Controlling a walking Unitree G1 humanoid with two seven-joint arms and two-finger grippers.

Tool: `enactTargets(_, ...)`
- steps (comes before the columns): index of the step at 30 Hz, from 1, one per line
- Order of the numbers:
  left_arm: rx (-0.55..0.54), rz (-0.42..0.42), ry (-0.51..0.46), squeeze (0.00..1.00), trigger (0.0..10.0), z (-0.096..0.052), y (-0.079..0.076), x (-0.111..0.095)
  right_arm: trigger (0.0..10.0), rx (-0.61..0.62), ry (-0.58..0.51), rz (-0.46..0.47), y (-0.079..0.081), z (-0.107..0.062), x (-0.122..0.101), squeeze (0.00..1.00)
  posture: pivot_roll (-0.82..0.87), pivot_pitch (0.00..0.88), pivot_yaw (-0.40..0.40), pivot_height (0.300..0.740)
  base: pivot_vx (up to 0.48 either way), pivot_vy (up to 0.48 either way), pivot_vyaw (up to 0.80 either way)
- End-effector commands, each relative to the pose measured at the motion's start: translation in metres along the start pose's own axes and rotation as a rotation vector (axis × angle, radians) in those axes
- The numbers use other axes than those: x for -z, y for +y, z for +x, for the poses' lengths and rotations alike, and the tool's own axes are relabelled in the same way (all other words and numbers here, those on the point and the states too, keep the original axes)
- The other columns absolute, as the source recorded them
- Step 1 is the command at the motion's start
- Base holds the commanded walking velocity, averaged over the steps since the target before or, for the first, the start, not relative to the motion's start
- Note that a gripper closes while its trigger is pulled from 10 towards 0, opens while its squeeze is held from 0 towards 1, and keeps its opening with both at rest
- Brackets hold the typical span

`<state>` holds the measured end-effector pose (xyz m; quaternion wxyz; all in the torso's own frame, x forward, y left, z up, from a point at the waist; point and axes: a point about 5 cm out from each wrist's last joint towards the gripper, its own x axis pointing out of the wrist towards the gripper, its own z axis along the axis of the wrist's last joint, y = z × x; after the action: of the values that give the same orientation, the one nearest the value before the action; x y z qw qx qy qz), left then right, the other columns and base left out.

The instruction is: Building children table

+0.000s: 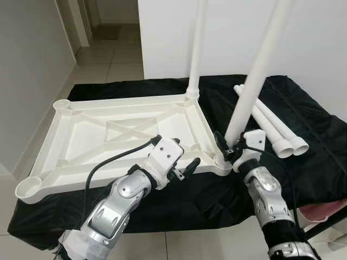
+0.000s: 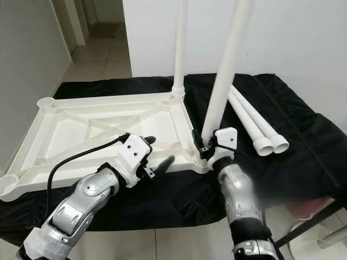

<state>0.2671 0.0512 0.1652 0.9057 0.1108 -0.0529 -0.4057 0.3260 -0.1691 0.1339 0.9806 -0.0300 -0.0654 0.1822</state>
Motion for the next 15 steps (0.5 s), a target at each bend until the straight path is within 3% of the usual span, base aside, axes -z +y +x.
enactTargets(1,0.05,0.013,0.009,0.0,10.0,0.002,-0.002,-0.001,10.0,-0.055,0.172,0.01,0.011,-0.007,0.031,0.0,-0.01,0.014,0.023,0.74,0.0,0.0,0.0)
enactTargets(4,0.051,0.014,0.006,0.0,10.0,0.003,-0.002,-0.001,10.0,-0.099,0.162,-0.06,0.011,-0.003,0.026,0.0,-0.01,0.009,0.019,0.74,0.0,0.0,0.0)
enactTargets(9,0.052,0.014,0.004,0.0,10.0,0.003,-0.002,-0.002,10.0,-0.113,0.155,-0.083,0.011,-0.002,0.024,0.0,0.0,0.008,0.018,0.74,0.0,0.0,0.0)
enactTargets(12,0.05,0.018,0.002,0.0,10.0,0.004,-0.003,-0.002,10.0,-0.214,0.11,-0.174,0.022,-0.009,0.023,0.0,0.0,0.0,0.007,0.74,0.0,0.0,0.0)
enactTargets(15,0.048,0.019,0.002,0.0,10.0,0.003,-0.003,-0.002,10.0,-0.234,0.103,-0.197,0.025,-0.012,0.025,0.0,0.0,0.0,0.007,0.74,0.0,0.0,0.0)
